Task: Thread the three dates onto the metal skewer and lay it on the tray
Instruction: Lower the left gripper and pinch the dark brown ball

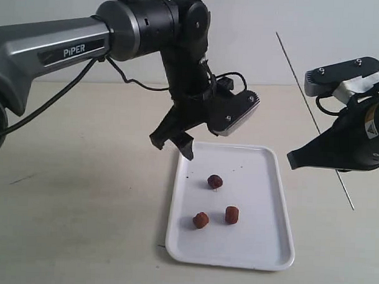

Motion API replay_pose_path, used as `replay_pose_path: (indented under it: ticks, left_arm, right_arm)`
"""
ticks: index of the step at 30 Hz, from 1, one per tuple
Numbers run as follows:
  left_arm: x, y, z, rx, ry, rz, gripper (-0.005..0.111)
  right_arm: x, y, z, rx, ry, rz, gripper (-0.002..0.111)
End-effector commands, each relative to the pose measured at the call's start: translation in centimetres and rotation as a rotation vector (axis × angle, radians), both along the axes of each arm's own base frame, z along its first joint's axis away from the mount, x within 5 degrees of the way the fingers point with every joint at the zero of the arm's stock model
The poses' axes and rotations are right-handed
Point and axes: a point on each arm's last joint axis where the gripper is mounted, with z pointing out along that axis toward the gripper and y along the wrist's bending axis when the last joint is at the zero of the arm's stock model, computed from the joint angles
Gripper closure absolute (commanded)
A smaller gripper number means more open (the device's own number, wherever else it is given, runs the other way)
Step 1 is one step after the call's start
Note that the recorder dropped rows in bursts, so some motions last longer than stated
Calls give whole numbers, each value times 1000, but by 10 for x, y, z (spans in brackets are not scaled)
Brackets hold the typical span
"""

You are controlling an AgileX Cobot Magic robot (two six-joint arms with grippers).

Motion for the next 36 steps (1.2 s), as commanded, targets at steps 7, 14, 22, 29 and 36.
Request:
replay_pose_path:
  ticks: [7,14,22,29,36]
  left_arm:
    - [-12,3,-24,32,52,-273,41]
    - [-13,-10,-29,-98,6,-294,41]
    - [-21,-26,-44,-36,-52,-361,41]
    - [-23,-28,-61,22,-54,-391,41]
    - [-20,-31,-65,6,-81,-386,41]
  right_arm:
    - [-3,-4,-2,-32,16,-2,108]
    - [-3,-4,-2,-32,16,-2,108]
    - [-2,-4,-2,-34,15,0,108]
    - [-2,-4,-2,-35,15,1,108]
    - [-2,-4,-1,-30,12,-1,108]
